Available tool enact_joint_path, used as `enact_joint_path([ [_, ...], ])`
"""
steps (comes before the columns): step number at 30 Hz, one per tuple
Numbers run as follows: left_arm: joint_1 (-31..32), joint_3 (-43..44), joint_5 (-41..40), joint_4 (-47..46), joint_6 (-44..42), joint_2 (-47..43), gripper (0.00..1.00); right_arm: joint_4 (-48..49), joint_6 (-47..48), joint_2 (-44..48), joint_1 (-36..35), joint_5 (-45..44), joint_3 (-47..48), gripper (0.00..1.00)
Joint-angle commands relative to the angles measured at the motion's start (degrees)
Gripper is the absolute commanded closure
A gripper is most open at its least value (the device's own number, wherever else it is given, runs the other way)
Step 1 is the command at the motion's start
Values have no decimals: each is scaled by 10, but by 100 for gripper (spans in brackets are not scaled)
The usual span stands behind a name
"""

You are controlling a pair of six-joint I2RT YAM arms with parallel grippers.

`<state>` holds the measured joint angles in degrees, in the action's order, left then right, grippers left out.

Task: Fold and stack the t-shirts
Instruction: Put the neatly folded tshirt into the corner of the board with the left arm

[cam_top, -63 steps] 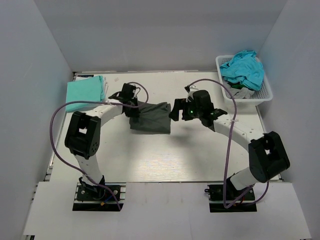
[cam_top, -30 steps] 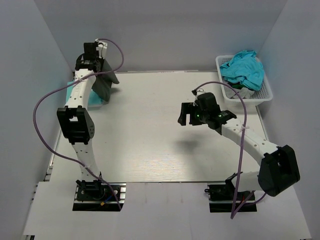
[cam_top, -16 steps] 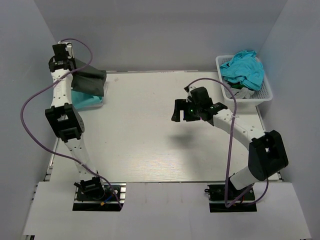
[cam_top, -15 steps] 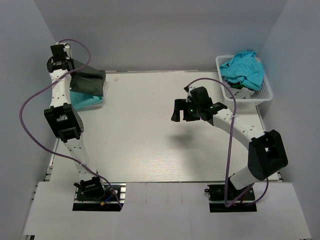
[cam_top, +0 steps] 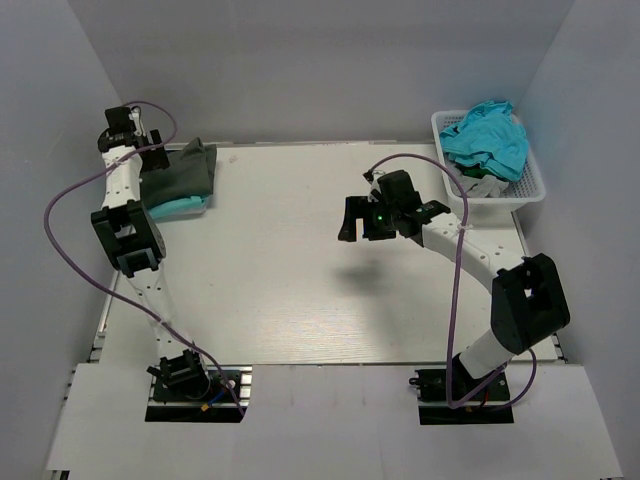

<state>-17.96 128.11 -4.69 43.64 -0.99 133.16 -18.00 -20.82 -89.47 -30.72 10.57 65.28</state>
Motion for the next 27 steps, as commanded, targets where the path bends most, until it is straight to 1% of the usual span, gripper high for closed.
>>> enact_joint_path([
  [1,-8,38,-14,10,46,-17,0,1,0,1,0,9,26,10],
  [5,-2,16,36,2,58,-40,0,2,3,5,0,9,20,10],
  [6,-2,7,53,-6,58,-59,0,3,3,8,0,9,17,10],
  [8,11,-24,58,-12,53,-80,0,7,3,11,1,10,13,10],
  [12,21,-81,122,-8,46,-129,0,17,8,20,1,14,-5,10],
  [15,32,-130,130,-19,46,-169,0,19,6,27,0,18,-16,10],
  [16,32,-137,130,-26,59,-177,0,19,8,34,2,18,-24,10],
  [18,49,-145,120,-9,80,-194,0,26,8,41,1,16,-30,10],
  [19,56,-150,110,1,112,-202,0,28,7,56,3,12,-43,10],
  [20,75,-160,102,1,127,-214,0,34,7,61,3,9,-47,10],
  [21,87,-208,102,1,143,-256,0,35,3,64,3,5,-56,10],
  [22,102,-248,107,-39,175,-287,0,38,3,83,3,-11,-67,10],
  [23,135,-348,108,-68,190,-323,0,38,-11,89,4,-19,-73,10],
  [24,155,-401,108,-98,205,-360,0,38,-17,95,4,-32,-87,10],
  [25,175,-450,114,-149,236,-432,0,34,-22,120,7,-50,-102,10],
  [26,195,-535,114,-168,254,-464,0,33,-36,129,10,-57,-120,10],
  [27,236,-600,114,-187,281,-511,0,36,-47,154,11,-90,-144,10],
])
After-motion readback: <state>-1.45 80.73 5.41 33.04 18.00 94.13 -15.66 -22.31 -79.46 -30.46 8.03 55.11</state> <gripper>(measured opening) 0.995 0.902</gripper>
